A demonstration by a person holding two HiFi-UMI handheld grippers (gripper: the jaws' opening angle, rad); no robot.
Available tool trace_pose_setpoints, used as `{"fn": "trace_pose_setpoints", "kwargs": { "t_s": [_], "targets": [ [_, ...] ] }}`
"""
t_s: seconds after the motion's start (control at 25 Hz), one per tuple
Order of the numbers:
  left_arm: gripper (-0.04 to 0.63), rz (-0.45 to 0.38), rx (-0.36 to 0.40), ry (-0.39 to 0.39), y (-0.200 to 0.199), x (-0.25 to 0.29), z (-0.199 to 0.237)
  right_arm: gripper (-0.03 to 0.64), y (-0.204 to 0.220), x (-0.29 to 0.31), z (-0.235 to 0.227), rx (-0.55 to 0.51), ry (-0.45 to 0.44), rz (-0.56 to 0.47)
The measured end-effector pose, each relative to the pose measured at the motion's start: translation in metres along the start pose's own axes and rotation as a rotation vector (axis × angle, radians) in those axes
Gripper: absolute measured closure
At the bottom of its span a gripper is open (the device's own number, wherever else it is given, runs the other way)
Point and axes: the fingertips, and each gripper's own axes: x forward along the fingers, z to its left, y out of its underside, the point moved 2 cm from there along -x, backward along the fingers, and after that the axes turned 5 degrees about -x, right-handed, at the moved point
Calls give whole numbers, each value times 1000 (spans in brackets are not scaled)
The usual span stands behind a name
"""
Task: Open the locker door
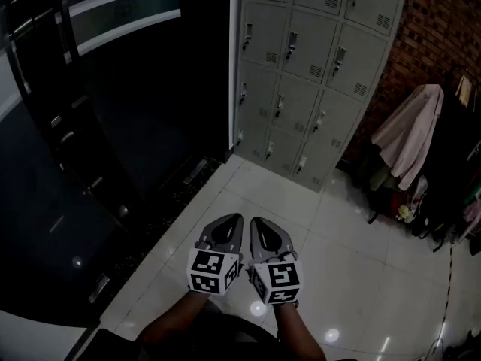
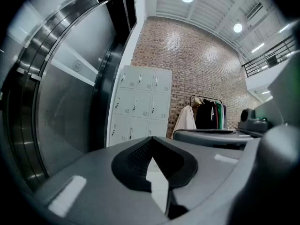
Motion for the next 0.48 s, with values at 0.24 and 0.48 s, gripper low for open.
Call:
{"fn": "trace_pose_setpoints", "kwargs": {
  "t_s": [0.24, 0.48],
  "targets": [
    [591, -7, -3, 1, -3, 28, 12, 617, 6, 26, -16, -3, -6, 8],
    [591, -29, -11, 0, -16, 74, 49, 617, 8, 79, -35, -22, -1, 5]
  ]
}}
